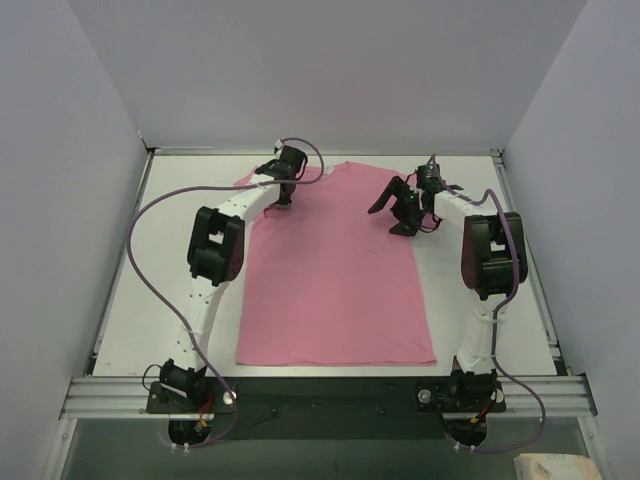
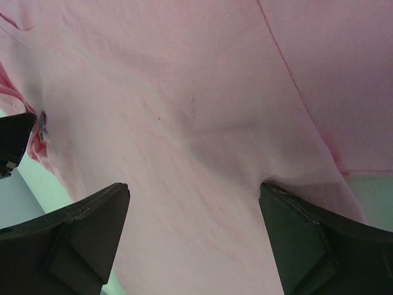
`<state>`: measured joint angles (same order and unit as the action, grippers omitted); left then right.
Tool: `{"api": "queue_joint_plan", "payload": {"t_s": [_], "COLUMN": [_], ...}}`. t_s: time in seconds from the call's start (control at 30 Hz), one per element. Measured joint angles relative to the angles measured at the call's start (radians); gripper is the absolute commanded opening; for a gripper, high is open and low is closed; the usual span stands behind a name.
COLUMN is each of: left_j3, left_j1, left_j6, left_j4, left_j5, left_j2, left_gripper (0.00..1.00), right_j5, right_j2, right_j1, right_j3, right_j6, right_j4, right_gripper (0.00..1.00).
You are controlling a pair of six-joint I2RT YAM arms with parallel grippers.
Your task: Pin the brooch onto the clothing
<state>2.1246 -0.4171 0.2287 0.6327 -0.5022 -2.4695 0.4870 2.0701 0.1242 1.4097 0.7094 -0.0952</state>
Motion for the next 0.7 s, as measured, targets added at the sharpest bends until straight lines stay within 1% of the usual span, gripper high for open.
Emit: {"api": "queue_joint_plan", "payload": {"t_s": [0.03, 0.07, 0.47, 0.57, 0.7], "left_j3": [-0.003, -0.007, -0.066, -0.127, -0.295], "left_j1": [0.000, 0.000, 0.021, 0.049, 0.122], "left_j6": [0.002, 0.003, 0.021, 0.041, 0.095], "left_j4": [-0.001, -0.002, -0.031, -0.047, -0.108], "left_j5": [-0.002, -0.006, -0.048, -0.047, -0.001], "left_j2": [-0.001, -0.001, 0.022, 0.065, 0.185], "left_gripper": [0.16, 0.01, 0.00, 0.00, 0.00], "right_j5": [0.000, 0.000, 0.001, 0.001, 0.001], "right_j2": [0.000, 0.000, 0.000, 0.000, 0.000], "right_j1": [0.000, 0.000, 0.000, 0.000, 0.000], "right_j3": [0.000, 0.000, 0.000, 0.000, -0.001], "right_j6": [0.000, 0.000, 0.000, 0.000, 0.000], "right_j4": [0.000, 0.001, 0.002, 0.002, 0.004], "right_gripper": [0.91, 0.91, 0.91, 0.91, 0.91]}}
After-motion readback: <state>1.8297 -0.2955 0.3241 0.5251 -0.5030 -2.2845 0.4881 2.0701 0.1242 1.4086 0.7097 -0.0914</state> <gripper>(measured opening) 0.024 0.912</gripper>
